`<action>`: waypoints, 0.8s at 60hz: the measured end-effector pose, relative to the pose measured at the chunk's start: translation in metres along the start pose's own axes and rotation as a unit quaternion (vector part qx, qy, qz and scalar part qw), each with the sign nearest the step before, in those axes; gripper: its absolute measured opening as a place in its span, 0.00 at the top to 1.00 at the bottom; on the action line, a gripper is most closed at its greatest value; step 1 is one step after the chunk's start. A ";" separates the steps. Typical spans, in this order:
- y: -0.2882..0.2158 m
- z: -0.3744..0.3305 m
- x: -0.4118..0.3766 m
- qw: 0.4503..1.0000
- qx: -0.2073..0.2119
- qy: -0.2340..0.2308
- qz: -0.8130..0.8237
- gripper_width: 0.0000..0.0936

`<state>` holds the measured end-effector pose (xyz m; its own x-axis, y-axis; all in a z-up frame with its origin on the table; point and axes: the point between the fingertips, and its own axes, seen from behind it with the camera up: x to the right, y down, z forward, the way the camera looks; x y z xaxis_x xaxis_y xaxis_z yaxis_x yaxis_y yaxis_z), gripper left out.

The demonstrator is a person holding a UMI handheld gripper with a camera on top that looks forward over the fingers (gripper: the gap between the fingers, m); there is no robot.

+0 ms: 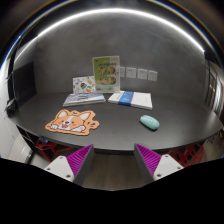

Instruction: Arrange mouse

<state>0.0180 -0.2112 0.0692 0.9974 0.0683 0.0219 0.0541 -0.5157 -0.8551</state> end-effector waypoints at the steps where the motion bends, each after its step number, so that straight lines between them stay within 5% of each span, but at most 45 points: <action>1: 0.000 0.003 0.002 1.000 0.002 0.001 -0.002 0.09; 30: -0.010 0.060 0.118 0.993 -0.010 0.119 0.002 0.10; 48: -0.016 0.164 0.197 0.997 -0.033 0.074 -0.008 0.10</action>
<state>0.2055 -0.0500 0.0022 0.9922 -0.0465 0.1154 0.0685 -0.5704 -0.8185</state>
